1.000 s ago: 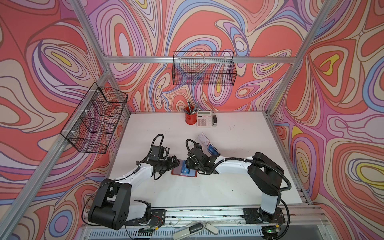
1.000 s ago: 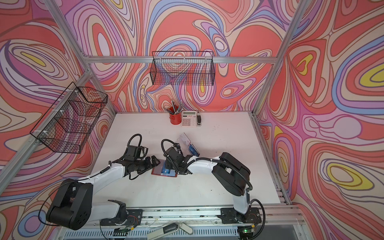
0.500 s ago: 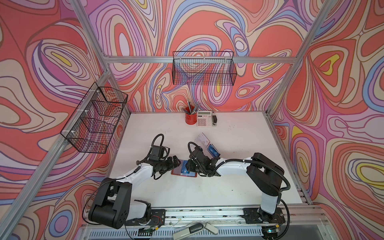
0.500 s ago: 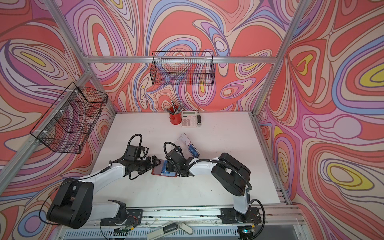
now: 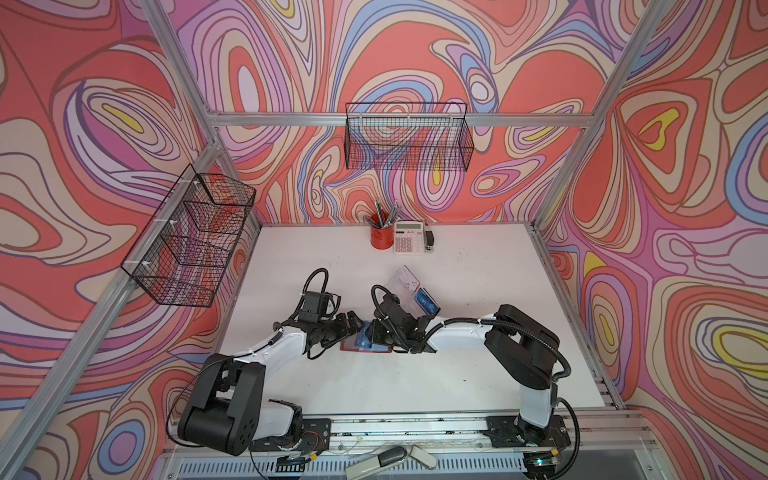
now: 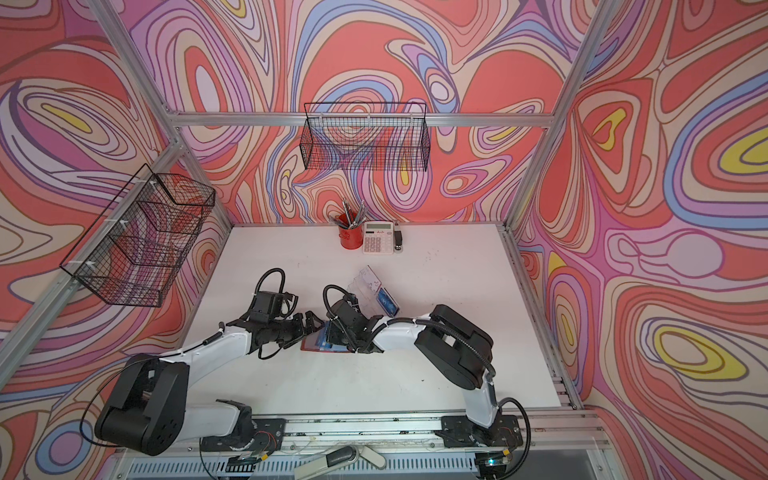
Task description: Put the credit cards into the card holder
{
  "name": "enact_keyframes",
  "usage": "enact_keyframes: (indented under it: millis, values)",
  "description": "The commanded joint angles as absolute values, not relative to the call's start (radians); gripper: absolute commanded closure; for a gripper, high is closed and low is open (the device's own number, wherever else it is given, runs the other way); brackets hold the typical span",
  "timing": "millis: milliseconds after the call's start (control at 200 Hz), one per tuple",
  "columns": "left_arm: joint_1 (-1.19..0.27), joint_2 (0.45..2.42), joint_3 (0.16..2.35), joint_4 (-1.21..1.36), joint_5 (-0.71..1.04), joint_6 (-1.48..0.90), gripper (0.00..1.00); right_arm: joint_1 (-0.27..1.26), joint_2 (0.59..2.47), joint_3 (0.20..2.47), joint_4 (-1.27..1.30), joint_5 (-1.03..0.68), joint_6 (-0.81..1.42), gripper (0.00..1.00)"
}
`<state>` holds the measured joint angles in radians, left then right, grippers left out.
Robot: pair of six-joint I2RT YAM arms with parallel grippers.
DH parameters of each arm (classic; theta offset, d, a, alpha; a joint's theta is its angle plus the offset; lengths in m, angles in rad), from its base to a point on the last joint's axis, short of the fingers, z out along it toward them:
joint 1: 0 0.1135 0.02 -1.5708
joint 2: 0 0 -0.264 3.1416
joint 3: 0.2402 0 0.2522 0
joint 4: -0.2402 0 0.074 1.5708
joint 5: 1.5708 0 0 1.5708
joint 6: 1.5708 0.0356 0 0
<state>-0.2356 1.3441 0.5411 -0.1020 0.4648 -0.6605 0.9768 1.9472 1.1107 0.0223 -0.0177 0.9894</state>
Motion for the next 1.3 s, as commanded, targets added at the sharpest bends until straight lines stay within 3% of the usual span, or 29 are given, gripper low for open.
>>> enact_keyframes:
  millis: [0, 315, 686, 1292]
  values:
    - [-0.229, 1.347, 0.526, -0.101, 0.493, -0.672, 0.15, 0.982, 1.981, 1.138, 0.043, -0.035, 1.005, 0.65]
    - [-0.23, 1.35, 0.526, -0.103, 0.496, -0.676, 0.19, 0.984, 2.006, 1.18, 0.078, -0.048, 0.943, 0.68]
    - [-0.23, 1.366, 0.568, -0.173, 0.388, -0.645, 0.19, 0.955, 1.951, 1.157, -0.044, 0.106, 0.944, 0.68]
    - [-0.229, 1.456, 0.626, -0.145, 0.4, -0.607, 0.22, 0.938, 2.103, 1.258, 0.006, 0.027, 0.914, 0.67]
